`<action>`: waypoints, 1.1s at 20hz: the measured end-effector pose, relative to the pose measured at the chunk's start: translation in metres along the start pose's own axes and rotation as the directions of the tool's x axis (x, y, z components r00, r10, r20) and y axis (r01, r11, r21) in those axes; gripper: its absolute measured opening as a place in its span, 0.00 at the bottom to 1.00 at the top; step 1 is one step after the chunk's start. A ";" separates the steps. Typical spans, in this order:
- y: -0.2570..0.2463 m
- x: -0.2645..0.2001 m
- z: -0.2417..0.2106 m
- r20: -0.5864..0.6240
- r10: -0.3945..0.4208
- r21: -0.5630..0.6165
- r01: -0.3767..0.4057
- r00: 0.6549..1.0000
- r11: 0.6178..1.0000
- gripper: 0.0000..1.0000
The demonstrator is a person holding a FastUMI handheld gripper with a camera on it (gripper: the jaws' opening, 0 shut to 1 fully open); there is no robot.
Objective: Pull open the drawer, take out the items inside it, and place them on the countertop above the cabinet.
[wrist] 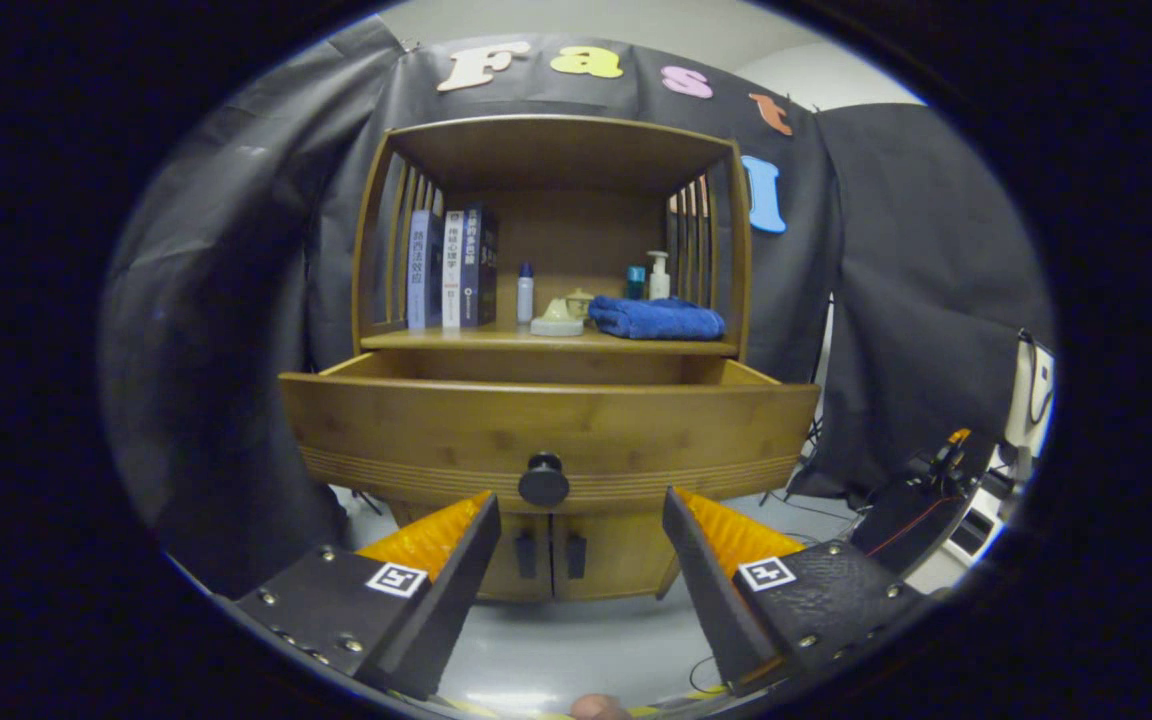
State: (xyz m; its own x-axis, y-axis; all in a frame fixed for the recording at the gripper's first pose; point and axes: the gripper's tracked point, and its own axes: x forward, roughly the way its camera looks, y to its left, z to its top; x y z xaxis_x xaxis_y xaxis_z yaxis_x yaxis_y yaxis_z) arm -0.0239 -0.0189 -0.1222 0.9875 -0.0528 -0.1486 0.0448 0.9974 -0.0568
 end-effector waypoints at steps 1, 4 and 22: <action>0.000 0.003 -0.004 -0.002 -0.001 0.003 0.001 1.000 1.000 0.97; 0.010 0.014 -0.016 -0.011 0.028 0.005 -0.028 1.000 1.000 0.97; 0.033 0.104 -0.011 0.014 0.073 -0.003 -0.073 0.997 0.997 0.98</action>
State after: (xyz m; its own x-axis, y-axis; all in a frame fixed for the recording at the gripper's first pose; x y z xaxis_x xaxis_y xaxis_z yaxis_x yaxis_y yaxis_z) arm 0.0784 0.0080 -0.1506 0.9902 0.0207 -0.1384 -0.0277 0.9984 -0.0487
